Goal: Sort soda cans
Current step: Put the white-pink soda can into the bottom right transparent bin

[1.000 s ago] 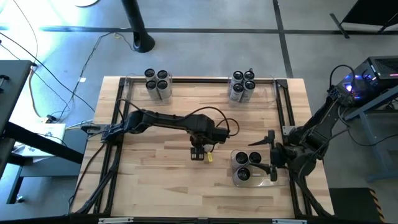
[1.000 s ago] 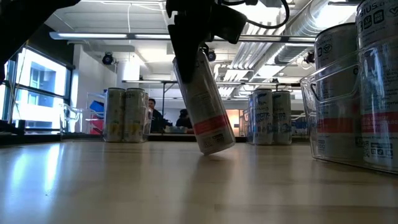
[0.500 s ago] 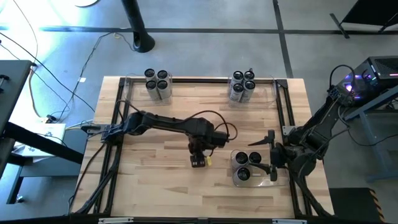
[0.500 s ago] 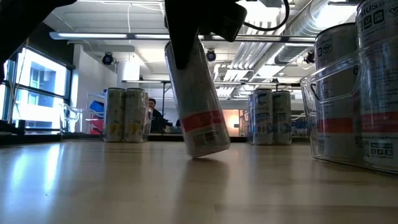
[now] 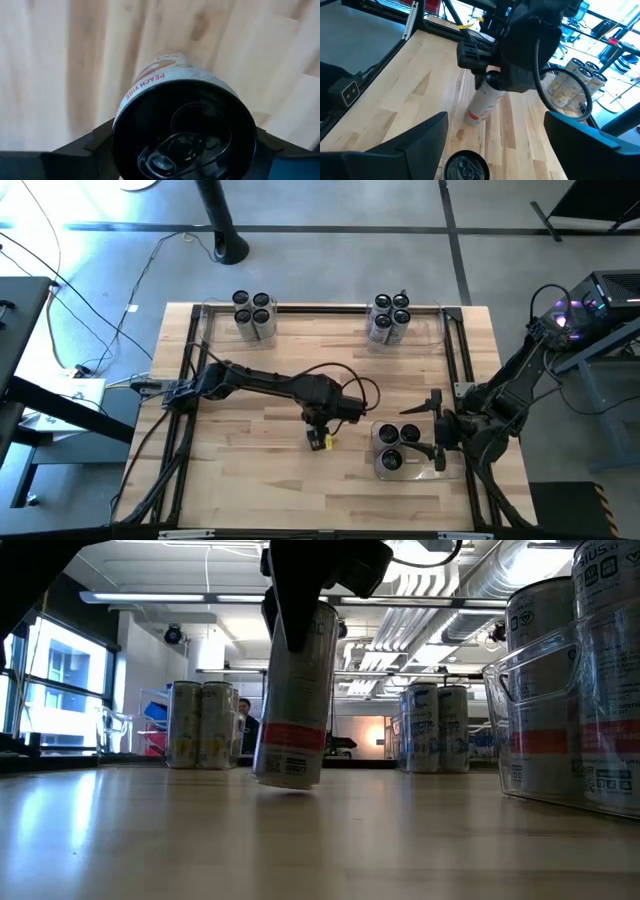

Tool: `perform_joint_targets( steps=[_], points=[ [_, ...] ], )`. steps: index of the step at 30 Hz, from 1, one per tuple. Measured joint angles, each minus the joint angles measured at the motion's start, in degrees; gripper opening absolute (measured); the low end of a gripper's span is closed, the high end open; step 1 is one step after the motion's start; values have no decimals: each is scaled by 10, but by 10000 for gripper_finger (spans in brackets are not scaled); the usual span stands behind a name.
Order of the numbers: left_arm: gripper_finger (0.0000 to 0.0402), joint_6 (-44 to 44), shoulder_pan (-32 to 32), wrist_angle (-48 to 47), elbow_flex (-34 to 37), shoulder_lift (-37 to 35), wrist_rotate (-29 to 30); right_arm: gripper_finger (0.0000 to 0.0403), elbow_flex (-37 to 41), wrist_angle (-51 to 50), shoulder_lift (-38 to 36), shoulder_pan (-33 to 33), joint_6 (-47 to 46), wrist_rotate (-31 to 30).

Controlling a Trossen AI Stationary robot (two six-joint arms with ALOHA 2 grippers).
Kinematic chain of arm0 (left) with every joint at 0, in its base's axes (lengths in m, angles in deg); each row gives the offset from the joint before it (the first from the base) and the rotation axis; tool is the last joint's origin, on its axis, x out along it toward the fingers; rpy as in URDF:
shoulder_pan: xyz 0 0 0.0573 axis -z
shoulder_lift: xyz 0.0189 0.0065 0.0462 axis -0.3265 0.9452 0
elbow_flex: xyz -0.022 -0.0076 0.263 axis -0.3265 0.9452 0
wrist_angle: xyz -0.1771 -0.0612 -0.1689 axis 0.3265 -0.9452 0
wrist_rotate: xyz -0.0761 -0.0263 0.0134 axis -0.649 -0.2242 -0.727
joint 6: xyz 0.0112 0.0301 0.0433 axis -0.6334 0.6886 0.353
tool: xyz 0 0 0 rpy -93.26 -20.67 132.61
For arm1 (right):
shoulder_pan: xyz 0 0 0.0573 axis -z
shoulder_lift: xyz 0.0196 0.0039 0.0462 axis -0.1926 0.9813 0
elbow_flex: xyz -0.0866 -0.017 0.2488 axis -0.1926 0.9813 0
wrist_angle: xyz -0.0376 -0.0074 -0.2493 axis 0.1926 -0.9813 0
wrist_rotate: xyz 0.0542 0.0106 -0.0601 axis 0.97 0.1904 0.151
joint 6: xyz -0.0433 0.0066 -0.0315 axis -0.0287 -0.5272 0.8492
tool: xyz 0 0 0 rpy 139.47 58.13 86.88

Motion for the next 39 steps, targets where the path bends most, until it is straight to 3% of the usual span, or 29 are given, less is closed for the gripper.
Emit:
perform_joint_targets(
  steps=[9,21,39],
  points=[
    [273,-10,38,1,0,0,111,326,0,0,0,0,0,1],
    [293,-23,48,7,0,-1,121,326,0,0,0,0,0,3],
    [299,-44,83,0,-1,-25,190,326,0,-4,0,2,-11,4]
  ],
)
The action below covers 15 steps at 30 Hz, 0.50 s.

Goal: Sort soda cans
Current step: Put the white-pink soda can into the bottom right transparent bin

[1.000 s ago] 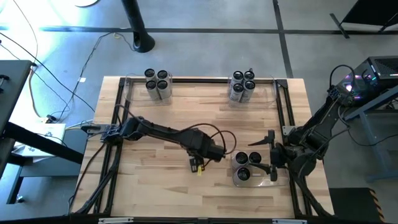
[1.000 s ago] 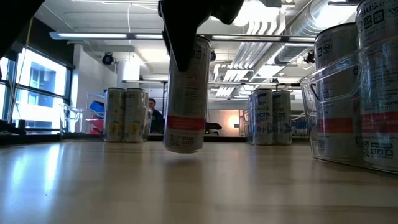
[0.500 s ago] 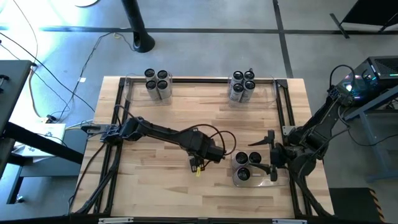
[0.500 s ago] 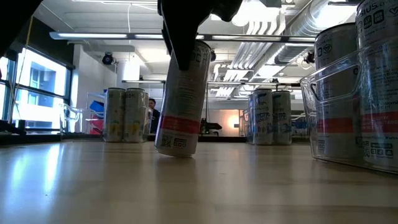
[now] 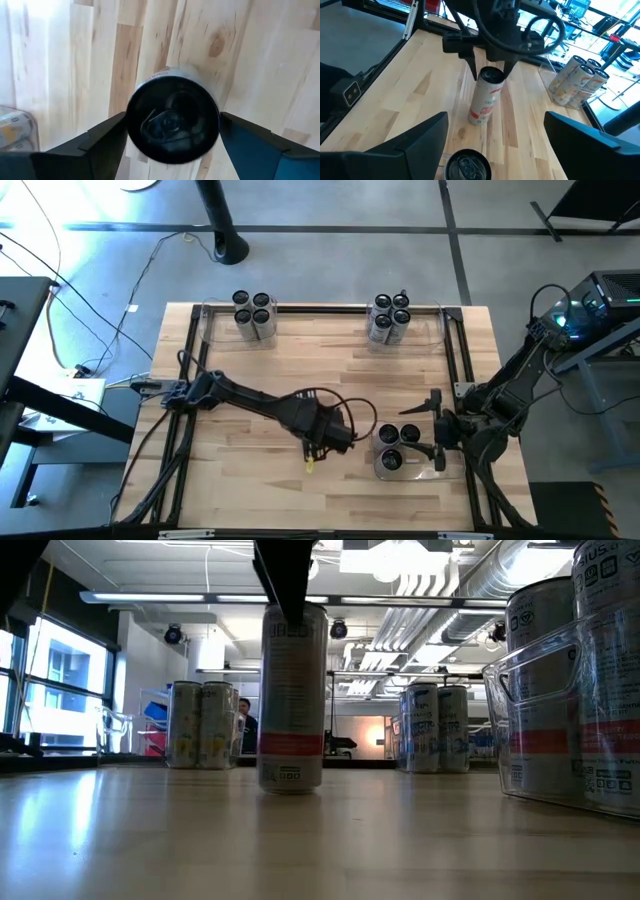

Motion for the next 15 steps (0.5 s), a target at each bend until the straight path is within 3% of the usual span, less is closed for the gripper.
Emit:
perform_joint_targets(
  steps=[10,15],
  points=[
    [299,-61,32,0,0,-60,87,326,0,57,11,11,37,5],
    [299,-114,53,2,47,-121,162,326,0,118,44,59,90,81]
  ],
)
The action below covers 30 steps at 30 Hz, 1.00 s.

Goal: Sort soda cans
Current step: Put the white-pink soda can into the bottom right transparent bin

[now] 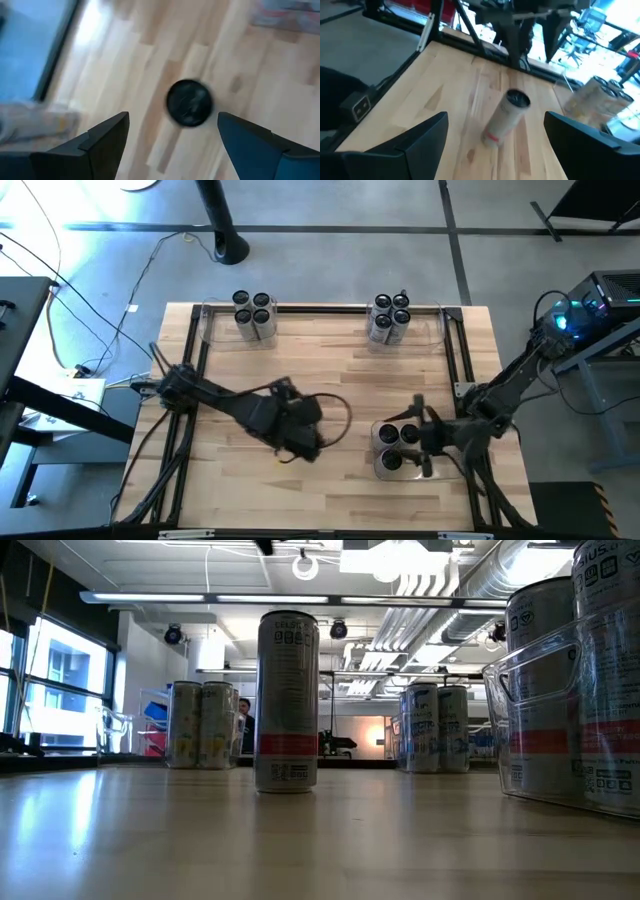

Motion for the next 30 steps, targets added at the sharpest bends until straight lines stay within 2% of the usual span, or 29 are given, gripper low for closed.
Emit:
perform_joint_targets(
  steps=[2,5,11,16,22,26,30],
  points=[
    [299,-45,10,0,57,-34,24,326,0,42,20,27,30,29],
    [299,-119,20,35,182,-91,29,326,0,104,48,74,76,70],
    [299,-178,39,246,454,-212,27,326,0,216,114,201,89,277],
    [299,-181,46,414,617,-273,84,326,0,349,210,291,52,379],
    [299,-95,46,639,728,-287,130,326,0,450,304,355,-15,384],
    [299,-31,43,763,768,-285,135,326,0,460,337,379,-41,386],
    [299,6,39,850,793,-285,138,326,0,470,365,388,-43,425]
  ],
)
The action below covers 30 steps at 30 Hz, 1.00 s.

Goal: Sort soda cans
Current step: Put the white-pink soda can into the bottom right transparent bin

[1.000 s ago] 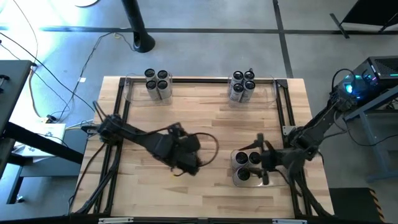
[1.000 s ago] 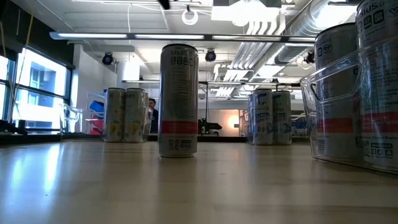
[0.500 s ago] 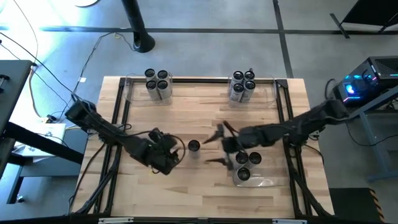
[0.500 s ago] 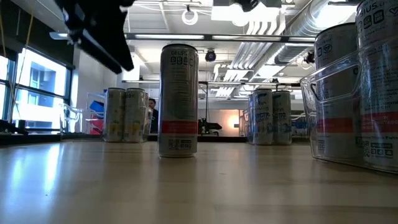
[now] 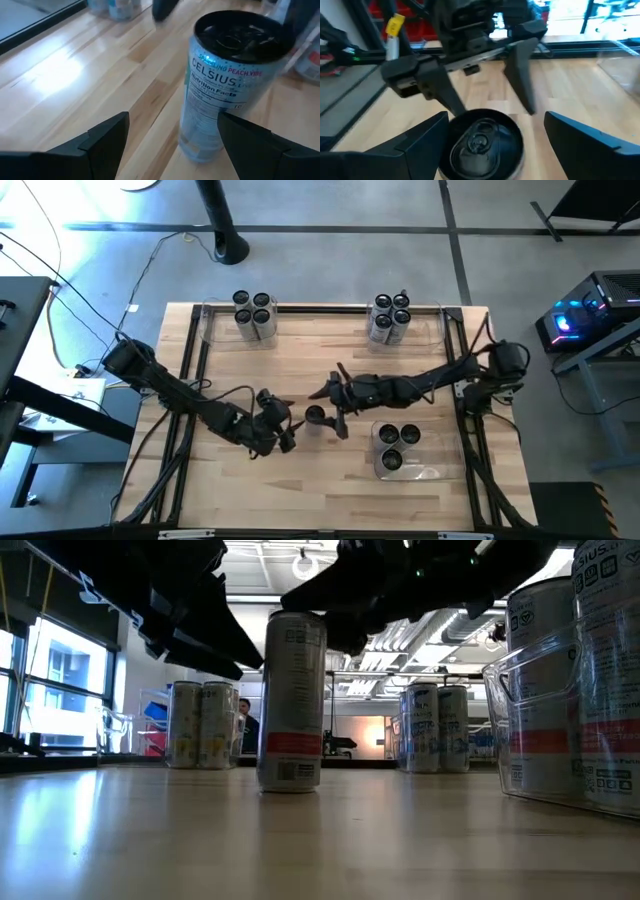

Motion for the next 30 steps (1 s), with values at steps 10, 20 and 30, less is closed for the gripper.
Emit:
perform_joint_targets(
  steps=[10,20,30],
  points=[
    [299,24,-6,44,13,0,-2,326,-3,17,27,0,-2,23],
    [299,21,-5,49,12,0,-4,326,1,50,15,0,2,32],
    [299,22,-5,48,12,0,-6,326,0,-21,14,-3,2,17]
  ],
)
